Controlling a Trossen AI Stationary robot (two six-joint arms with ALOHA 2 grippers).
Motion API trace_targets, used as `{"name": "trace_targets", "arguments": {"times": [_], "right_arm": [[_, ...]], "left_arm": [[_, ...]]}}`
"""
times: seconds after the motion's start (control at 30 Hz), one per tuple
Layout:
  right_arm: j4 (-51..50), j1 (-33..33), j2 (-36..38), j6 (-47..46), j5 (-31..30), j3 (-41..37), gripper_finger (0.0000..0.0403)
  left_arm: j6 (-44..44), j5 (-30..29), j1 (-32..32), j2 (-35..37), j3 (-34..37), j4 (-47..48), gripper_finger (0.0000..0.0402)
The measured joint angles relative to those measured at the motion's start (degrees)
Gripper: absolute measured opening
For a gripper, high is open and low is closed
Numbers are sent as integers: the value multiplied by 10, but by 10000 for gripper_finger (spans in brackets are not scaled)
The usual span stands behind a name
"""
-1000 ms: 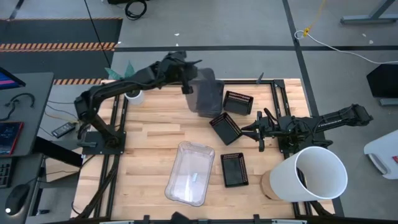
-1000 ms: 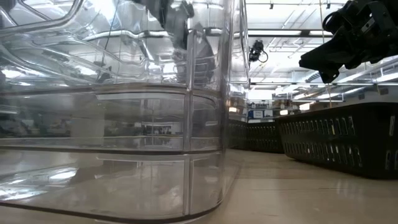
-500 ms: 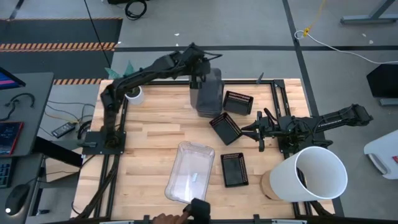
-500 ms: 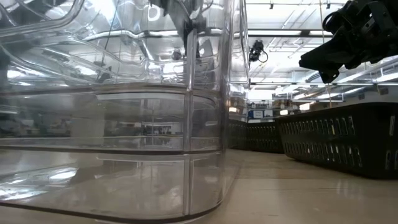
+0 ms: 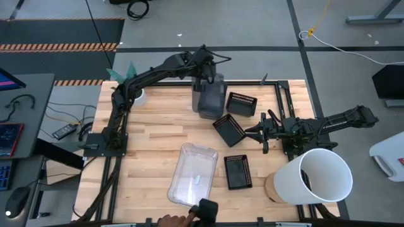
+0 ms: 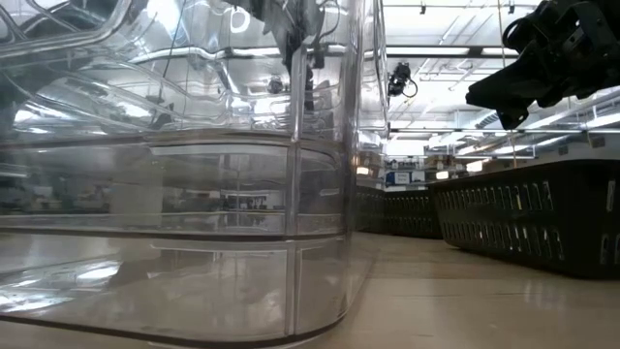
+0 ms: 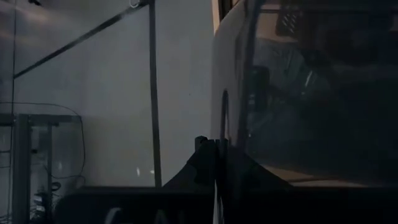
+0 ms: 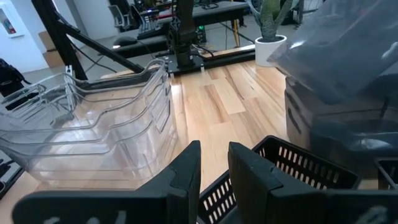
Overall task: Stack baskets by color
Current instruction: Stack the left gray bin on top of the right gray bins
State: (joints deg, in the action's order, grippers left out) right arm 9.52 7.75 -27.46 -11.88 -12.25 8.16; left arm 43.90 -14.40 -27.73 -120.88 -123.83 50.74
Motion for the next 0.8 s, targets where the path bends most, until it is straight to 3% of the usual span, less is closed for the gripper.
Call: {"name": "trace_targets", "arguments": {"times": [0.8], "right_arm": [[3,0,0,0,0,0,86]], "left_arm": [[-6,44,0,1,0,185,6]]}}
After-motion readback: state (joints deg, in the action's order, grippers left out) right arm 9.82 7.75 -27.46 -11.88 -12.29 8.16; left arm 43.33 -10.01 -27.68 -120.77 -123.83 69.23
